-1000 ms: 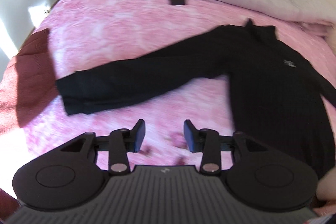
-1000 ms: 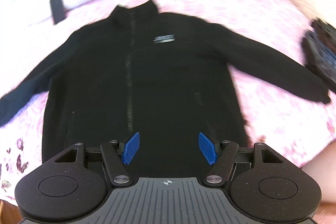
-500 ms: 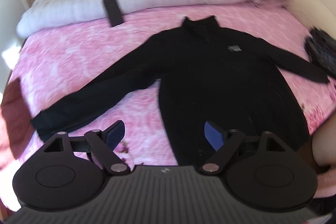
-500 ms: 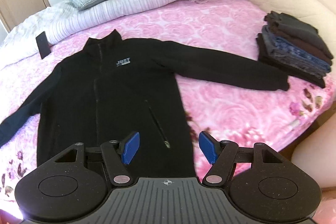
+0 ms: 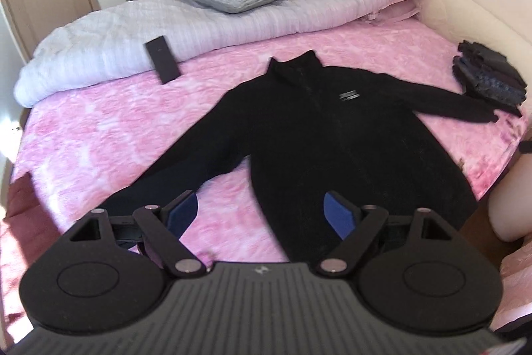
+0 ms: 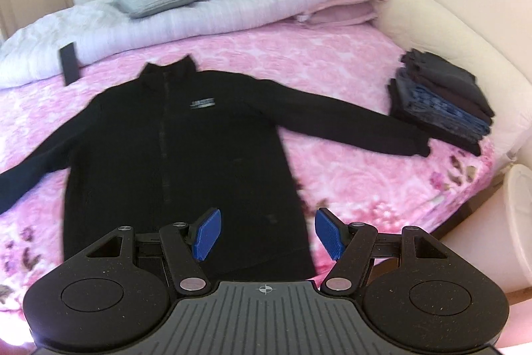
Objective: Fold clothes
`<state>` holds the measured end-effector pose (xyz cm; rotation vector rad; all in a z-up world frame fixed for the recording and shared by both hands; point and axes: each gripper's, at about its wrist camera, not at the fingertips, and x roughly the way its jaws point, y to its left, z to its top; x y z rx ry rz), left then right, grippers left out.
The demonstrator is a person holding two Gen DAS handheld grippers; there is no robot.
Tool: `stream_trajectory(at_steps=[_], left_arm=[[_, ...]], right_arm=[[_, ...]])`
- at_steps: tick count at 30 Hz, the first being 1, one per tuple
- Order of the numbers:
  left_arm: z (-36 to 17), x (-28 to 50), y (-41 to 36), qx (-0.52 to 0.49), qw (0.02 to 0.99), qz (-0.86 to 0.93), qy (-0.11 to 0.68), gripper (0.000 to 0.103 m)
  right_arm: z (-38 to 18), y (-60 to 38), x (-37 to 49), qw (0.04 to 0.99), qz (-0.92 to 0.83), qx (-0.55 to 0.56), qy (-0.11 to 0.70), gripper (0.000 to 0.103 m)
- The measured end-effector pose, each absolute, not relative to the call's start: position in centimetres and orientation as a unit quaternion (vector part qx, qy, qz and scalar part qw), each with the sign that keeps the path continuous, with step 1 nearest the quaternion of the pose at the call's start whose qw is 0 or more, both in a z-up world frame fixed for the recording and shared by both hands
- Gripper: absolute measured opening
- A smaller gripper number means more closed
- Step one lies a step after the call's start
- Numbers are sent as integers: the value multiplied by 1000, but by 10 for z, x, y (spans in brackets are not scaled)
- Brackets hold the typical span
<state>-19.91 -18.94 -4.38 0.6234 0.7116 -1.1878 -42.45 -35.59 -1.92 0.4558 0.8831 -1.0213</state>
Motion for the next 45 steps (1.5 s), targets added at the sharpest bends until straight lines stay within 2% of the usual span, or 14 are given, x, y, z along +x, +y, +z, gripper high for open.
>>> stream_trajectory(at_steps=[5, 13, 34, 45], left_arm=[[-48, -180, -144, 313, 738, -517, 301, 80], [-51, -156, -99, 298, 748, -506, 311, 80], [-62, -142, -81, 299, 751, -494, 319, 80], [-68, -100, -66, 304, 800, -381, 351, 80]], right_arm=[[-21, -320, -387, 759, -447, 213, 422, 67], [-29, -281, -351, 771, -421, 213, 428, 67], [-43, -247, -328, 771, -394, 209, 454, 67], [-65, -270, -237, 855, -222, 103, 457, 67]])
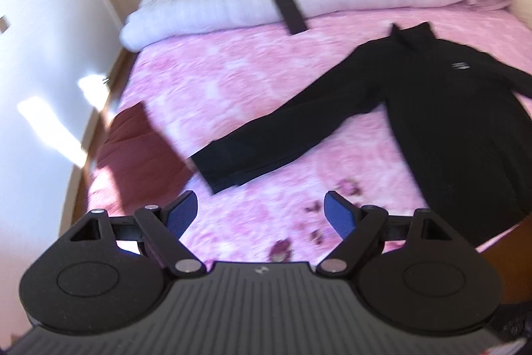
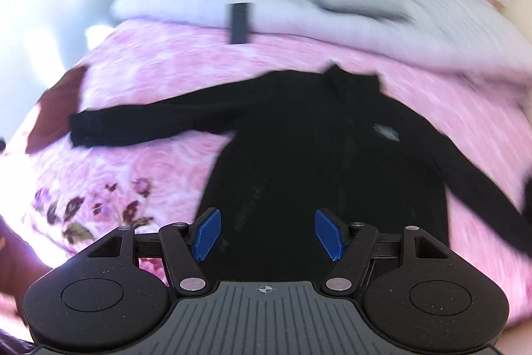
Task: Fold clothes
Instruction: 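Grasp the sleeve cuff with the right tool and lift it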
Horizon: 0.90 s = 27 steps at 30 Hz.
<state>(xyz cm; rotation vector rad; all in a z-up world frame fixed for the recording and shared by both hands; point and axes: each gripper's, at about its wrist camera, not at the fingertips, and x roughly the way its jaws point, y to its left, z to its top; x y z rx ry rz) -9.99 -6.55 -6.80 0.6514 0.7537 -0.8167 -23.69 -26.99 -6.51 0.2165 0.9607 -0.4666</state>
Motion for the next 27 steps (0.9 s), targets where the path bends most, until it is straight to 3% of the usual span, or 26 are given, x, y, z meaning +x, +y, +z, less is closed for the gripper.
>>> stream_trajectory(at_steps=[13, 23, 25, 27], left_arm=[[-117, 4, -56, 420, 757, -402, 298, 80], [-197, 118, -82, 484, 663, -519, 237, 80], [-211, 132, -81, 487, 648, -541, 224, 80], [-226, 138, -80, 499, 630, -559, 204, 80]], right_arm=[[-107, -170, -74, 886, 2, -93, 454, 67], [-219, -92, 73, 852, 47, -203, 481, 66], [-248, -76, 98, 838, 69, -239, 486, 56], [-276, -65, 118, 823, 88, -273, 490, 53]])
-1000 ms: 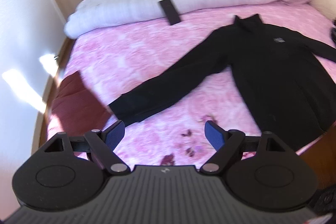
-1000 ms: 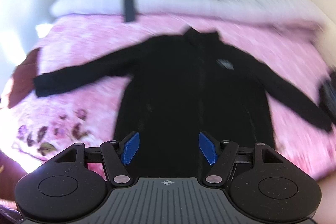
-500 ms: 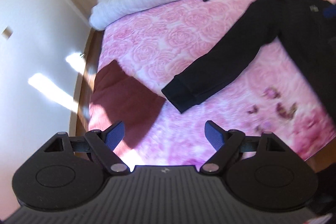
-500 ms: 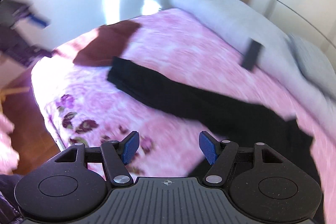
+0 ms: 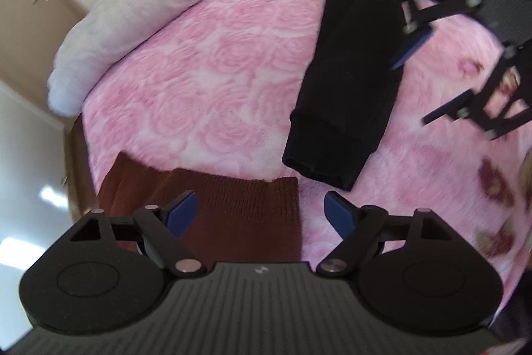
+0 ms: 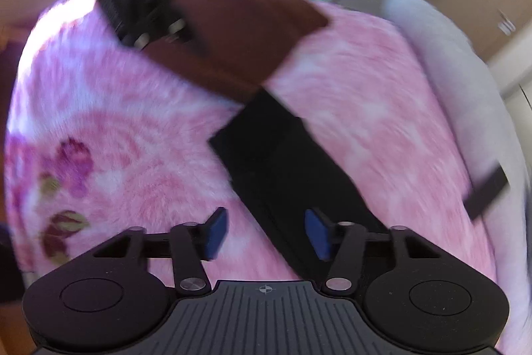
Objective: Fold clothes
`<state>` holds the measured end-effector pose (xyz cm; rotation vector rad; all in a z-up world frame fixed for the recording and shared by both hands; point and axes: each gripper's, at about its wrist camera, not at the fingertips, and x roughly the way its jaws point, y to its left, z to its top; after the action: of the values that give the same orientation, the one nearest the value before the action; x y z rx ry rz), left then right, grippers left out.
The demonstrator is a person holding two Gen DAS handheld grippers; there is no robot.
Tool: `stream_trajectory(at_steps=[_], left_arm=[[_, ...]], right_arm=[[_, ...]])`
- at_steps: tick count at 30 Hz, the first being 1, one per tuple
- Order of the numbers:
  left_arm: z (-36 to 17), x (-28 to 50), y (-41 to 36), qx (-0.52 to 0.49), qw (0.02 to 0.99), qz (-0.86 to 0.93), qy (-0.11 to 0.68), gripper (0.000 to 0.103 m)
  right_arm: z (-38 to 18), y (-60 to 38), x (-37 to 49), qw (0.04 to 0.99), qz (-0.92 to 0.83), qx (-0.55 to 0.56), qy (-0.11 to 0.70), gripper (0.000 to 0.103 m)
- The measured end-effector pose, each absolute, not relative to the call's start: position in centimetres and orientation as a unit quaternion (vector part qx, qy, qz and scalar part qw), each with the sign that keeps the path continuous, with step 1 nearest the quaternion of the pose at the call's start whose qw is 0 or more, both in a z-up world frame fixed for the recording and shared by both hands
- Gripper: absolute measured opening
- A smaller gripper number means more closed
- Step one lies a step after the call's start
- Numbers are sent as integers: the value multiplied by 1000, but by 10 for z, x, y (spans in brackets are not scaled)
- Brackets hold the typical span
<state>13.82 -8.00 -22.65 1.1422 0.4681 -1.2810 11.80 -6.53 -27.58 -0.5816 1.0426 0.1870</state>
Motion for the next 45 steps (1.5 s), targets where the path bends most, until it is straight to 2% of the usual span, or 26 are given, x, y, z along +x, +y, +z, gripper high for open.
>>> stream_trajectory(at_steps=[8, 10, 11, 12, 21, 26, 35, 40, 45], left_arm=[[-272, 137, -72, 522, 576, -602, 179, 80], [-275, 135, -71, 518, 574, -607, 182, 80], [-275, 134, -71, 514, 575, -609, 184, 80], [-275, 133, -72, 508, 576, -612, 187, 80], [-287, 123, -107, 477, 573, -639, 190, 80], [-271, 128, -132, 458, 591, -638, 182, 80], [-233, 98, -218, 432, 600, -651, 170, 80], [-216, 49, -274, 423, 602, -660, 153, 80], [-220, -18, -323, 415, 608, -649, 190, 80]], right_arm=[[-339, -48, 157, 781, 128, -356, 497, 53], [-347, -48, 161, 776, 129, -360, 501, 30], [-346, -50, 161, 778, 126, -354, 504, 22], [-344, -52, 161, 782, 122, -346, 503, 21], [-297, -82, 156, 844, 73, -263, 462, 20], [-259, -104, 168, 880, 15, -201, 430, 20], [-158, -240, 164, 940, -149, -6, 308, 20], [-101, -345, 115, 950, -224, 33, 214, 20], [-68, -435, -22, 920, -366, 49, 134, 20]])
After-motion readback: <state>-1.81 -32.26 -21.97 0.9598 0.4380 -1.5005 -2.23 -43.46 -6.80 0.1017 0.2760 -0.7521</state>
